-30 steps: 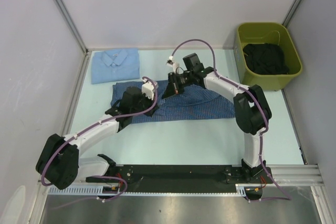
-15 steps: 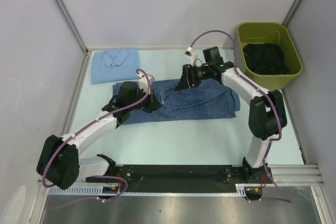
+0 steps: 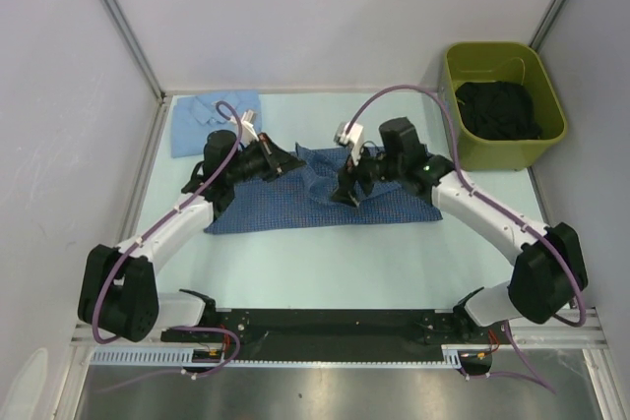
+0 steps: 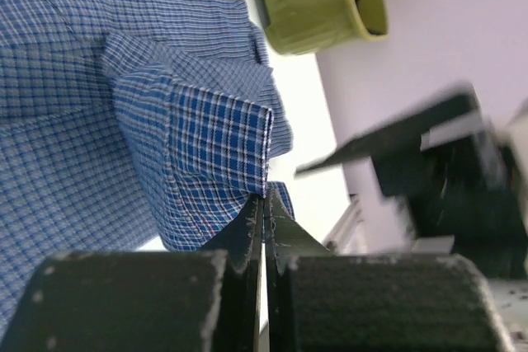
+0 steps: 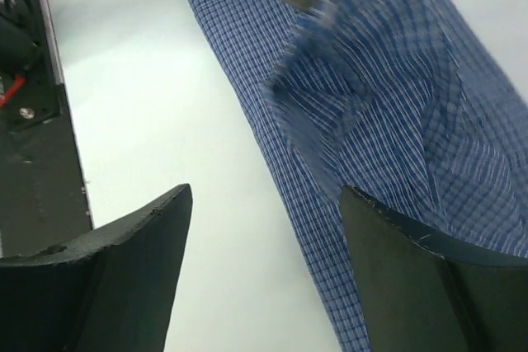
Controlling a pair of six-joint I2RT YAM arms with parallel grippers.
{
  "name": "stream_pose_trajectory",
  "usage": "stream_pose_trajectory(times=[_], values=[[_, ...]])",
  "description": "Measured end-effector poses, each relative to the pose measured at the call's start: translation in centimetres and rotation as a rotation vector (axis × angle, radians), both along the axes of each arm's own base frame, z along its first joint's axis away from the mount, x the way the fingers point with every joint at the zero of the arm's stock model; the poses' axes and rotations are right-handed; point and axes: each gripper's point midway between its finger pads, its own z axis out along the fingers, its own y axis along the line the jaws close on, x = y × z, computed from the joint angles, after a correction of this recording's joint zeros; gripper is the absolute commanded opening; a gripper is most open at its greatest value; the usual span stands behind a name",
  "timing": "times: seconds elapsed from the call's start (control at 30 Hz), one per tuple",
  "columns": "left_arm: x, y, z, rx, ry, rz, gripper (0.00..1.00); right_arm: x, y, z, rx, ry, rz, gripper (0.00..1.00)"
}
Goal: Fold and stack the long sleeve shirts
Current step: Fold the shirt
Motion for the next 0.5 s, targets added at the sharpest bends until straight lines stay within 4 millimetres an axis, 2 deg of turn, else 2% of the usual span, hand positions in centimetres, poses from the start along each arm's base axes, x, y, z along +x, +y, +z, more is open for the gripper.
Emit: stream_pose_trajectory(times=[0.17,0.3,0.33,0.4,0.5], values=[[0.2,-0.3,0.6,-0.069,0.062,0.027,0.00,-1.6,3.0,-0.1,-0.037,-0.177,0.043,0.75],[0.3,-0.4,1.0,-0.102,0.087,0.039,0.00,-0.3,4.1,-0.2,-0.056,-0.238,0.012,0.72],[0.3,-0.4,1.1,-0.110,0.090,0.043,0.00,0.2,4.4,-0.4,-0.063,-0.237,0.001,0.70],[0.4,-0.5,1.4,-0.125,0.093,0.049,0.00,1.3,5.0,-0.6,-0.070,-0.234,-0.018,0.56],[0.5,-0.7,1.9,-0.142,0.085,0.047,0.00,2.4,5.8,-1.0,-0.068,-0.221,-0.035,0.42]])
